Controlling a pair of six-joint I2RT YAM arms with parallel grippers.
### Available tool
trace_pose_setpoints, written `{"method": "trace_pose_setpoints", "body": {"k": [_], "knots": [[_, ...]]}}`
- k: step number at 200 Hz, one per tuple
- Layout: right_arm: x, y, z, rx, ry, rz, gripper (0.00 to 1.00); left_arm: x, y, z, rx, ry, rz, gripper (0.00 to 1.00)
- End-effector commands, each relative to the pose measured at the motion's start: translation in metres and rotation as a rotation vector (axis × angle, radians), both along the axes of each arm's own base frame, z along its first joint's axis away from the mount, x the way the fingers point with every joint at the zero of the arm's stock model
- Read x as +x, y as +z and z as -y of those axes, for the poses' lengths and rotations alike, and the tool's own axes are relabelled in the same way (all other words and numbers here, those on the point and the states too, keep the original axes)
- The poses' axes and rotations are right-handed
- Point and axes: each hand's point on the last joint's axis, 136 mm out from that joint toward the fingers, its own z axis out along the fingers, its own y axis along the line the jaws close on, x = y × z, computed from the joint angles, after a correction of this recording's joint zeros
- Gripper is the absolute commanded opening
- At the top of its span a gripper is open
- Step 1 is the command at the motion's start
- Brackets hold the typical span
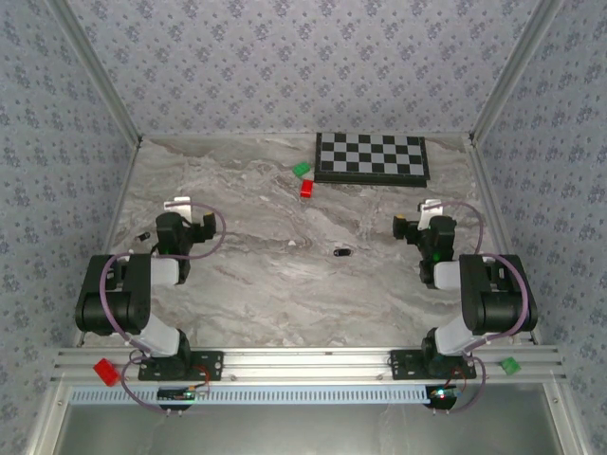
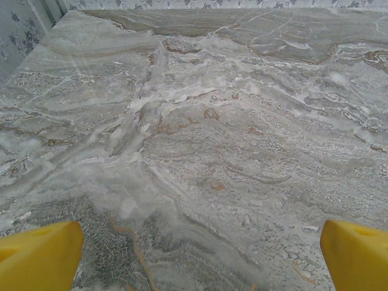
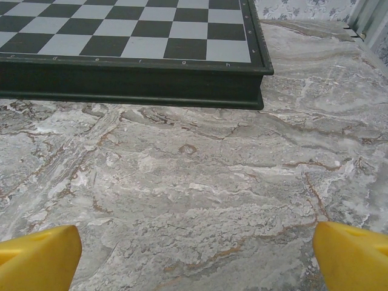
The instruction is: Put the keys on the keyring
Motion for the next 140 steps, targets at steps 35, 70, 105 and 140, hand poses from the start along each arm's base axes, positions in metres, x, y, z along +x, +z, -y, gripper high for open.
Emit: {"method": "trace_pose_setpoints", "body": {"k": [35,70,105,140], "knots": [[0.0049,0.0022,0.001,0.015,0.014,0.001,0.99,0.0015,0.0036,0.0002,-0.007,-0.01,0.02,1.0],[0.0055,0.0029,0.0029,0.023,0.008,0.001,0.99,0.0019,0.0045,0.0004,-0.007,-0.011,0.022,1.0],[0.0054,0.003,0.0035,0.022,0.007,0.002,0.99,0.0019,0.004,0.0002,-0.011,-0.013,0.021,1.0],[0.0046,0.0063,0.0097,-0.02,-0.058,0.017,0.99,0.0031,0.0068,-0.0029,-0.01,0.007,0.025,1.0]]}}
